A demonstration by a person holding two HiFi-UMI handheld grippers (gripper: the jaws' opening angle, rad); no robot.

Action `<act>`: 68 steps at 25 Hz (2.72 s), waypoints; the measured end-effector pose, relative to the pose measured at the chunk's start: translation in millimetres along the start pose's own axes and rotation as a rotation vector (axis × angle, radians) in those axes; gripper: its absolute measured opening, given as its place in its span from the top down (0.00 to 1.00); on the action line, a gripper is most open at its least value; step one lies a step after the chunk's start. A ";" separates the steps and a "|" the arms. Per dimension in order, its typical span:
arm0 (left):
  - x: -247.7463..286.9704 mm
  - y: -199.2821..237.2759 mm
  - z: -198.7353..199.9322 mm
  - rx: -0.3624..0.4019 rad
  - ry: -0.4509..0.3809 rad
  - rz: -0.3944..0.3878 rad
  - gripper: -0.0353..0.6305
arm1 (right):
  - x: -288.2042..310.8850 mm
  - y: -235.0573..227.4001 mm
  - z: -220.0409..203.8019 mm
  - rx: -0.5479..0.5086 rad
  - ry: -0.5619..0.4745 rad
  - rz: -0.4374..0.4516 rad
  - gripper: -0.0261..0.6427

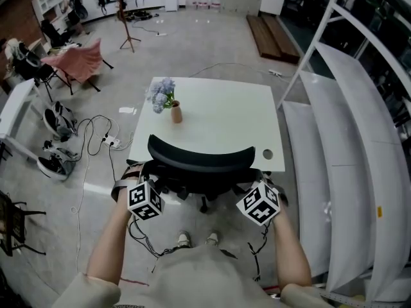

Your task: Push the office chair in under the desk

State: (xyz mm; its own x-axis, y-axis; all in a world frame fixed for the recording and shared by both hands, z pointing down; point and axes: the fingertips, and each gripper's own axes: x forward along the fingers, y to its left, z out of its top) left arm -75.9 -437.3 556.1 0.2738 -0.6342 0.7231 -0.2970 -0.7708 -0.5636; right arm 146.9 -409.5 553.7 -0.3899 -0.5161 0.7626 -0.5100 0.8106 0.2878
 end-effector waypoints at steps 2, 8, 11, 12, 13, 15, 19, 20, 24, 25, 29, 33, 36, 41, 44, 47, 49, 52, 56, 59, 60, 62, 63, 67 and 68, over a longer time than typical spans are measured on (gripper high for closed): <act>-0.3 1.6 -2.7 0.000 -0.005 0.001 0.58 | 1.5 1.3 2.6 -0.004 -0.002 -0.008 0.65; -2.2 0.3 -4.5 0.009 -0.024 0.002 0.58 | 1.4 3.0 3.8 0.007 -0.017 -0.015 0.65; -2.4 -1.6 -3.4 0.013 -0.025 0.010 0.58 | -0.2 2.1 3.1 0.039 -0.035 0.000 0.64; -2.7 -1.9 -2.9 0.011 -0.022 0.011 0.58 | -1.1 1.4 3.3 0.056 -0.041 0.004 0.64; -3.2 -2.0 -2.6 0.008 -0.019 0.012 0.59 | -2.0 0.7 3.6 0.073 -0.046 0.005 0.64; -4.9 -2.0 -2.3 -0.004 -0.012 0.014 0.58 | -3.6 -0.3 4.1 0.101 -0.051 -0.004 0.63; -20.4 0.7 1.1 -0.086 -0.058 0.022 0.59 | -13.7 0.9 11.1 0.178 -0.098 -0.022 0.66; -26.6 1.7 3.6 -0.109 -0.079 0.022 0.60 | -19.8 1.0 15.9 0.204 -0.124 -0.025 0.69; -51.8 5.2 17.5 -0.112 -0.142 0.057 0.62 | -51.5 -1.7 35.9 0.249 -0.228 -0.065 0.75; -58.7 7.9 21.2 -0.119 -0.157 0.072 0.63 | -61.5 -1.8 42.5 0.253 -0.256 -0.075 0.75; -93.7 26.9 41.5 -0.197 -0.249 0.114 0.68 | -104.0 -3.8 73.9 0.278 -0.390 -0.105 0.76; -134.8 46.0 71.7 -0.290 -0.405 0.089 0.72 | -147.8 -12.5 106.3 0.297 -0.538 -0.134 0.81; -164.8 62.5 95.0 -0.348 -0.527 0.082 0.74 | -179.3 -21.3 129.7 0.289 -0.641 -0.171 0.84; -213.0 99.2 134.9 -0.392 -0.729 0.145 0.78 | -232.9 -30.4 169.8 0.290 -0.807 -0.207 0.87; -234.8 120.9 148.2 -0.443 -0.788 0.192 0.81 | -266.6 -34.1 189.9 0.344 -0.944 -0.181 0.90; -258.6 138.3 160.4 -0.444 -0.825 0.257 0.83 | -297.7 -38.4 202.6 0.325 -1.021 -0.232 0.94; -273.4 146.0 167.1 -0.438 -0.841 0.300 0.88 | -314.8 -41.2 209.0 0.289 -1.045 -0.295 0.95; -291.1 147.3 174.1 -0.397 -0.858 0.333 0.91 | -332.8 -41.6 216.6 0.233 -1.064 -0.386 0.95; -307.0 144.4 179.1 -0.350 -0.897 0.356 0.92 | -342.4 -41.0 219.4 0.192 -1.072 -0.447 0.95; -299.7 143.8 170.7 -0.391 -0.896 0.360 0.93 | -328.7 -42.0 213.7 0.174 -1.021 -0.459 0.95; -293.4 142.6 165.9 -0.412 -0.887 0.353 0.93 | -321.2 -42.3 210.7 0.174 -1.000 -0.456 0.95; -278.5 138.9 155.9 -0.454 -0.867 0.334 0.93 | -305.7 -43.1 204.3 0.186 -0.965 -0.443 0.95; -271.1 136.9 151.4 -0.473 -0.858 0.323 0.93 | -297.9 -43.9 201.1 0.194 -0.950 -0.434 0.95; -243.0 130.9 134.3 -0.541 -0.817 0.298 0.93 | -264.6 -48.3 186.1 0.236 -0.892 -0.404 0.95; -236.7 129.5 129.7 -0.552 -0.804 0.296 0.94 | -256.2 -48.8 182.7 0.247 -0.877 -0.395 0.95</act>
State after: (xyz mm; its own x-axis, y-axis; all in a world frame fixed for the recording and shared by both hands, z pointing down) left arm -60.5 -394.9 260.2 0.5938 -0.8045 -0.0129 -0.7776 -0.5696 -0.2662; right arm 131.6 -367.4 238.5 -0.5357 -0.8397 -0.0891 -0.8322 0.5071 0.2243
